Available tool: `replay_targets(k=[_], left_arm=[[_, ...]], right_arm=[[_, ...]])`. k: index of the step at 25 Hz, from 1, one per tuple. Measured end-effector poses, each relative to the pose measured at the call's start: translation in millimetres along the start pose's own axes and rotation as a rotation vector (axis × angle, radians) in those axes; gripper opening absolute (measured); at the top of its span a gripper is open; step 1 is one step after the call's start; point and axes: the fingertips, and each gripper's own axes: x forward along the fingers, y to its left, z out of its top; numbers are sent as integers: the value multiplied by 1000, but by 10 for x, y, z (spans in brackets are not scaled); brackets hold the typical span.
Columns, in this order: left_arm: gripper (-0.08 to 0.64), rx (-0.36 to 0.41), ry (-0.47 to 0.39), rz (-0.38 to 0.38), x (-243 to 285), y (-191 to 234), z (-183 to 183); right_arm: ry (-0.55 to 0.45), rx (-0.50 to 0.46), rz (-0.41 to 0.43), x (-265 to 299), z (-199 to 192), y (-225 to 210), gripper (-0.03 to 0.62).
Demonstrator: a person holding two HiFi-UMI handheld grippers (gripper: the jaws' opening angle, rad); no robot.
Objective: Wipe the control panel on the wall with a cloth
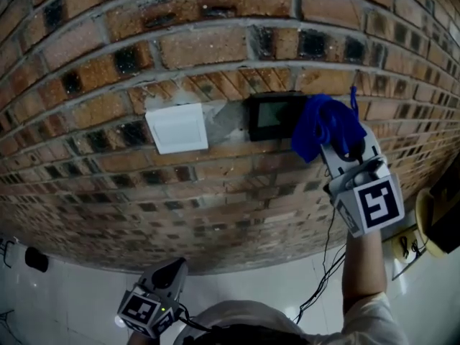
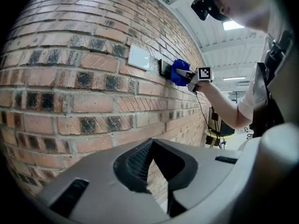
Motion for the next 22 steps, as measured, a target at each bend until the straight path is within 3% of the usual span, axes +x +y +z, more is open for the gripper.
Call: replay_targets(k=[5,10,12,15,19,22], left_arm=[[0,8,4,-12,60,-73,13],[2,6,1,-15,43,-93,0],[1,-3,2,-10,5,-66,-5],[2,-3,0,-1,-44,-25,-18],[2,2,-5,7,-124,8,-43],[1,-2,-12,21,-204,63,-46]], right_arm=[[19,-21,-56,-92,-232,-375,89],[15,15,-54,-144,-220,-422,89],[-25,9,-45,-180,-17,-286,89],[-76,8,50,-92,257,171,89],[-89,0,171,167,394,761,89],[-74,-8,199,357,408,989,89]])
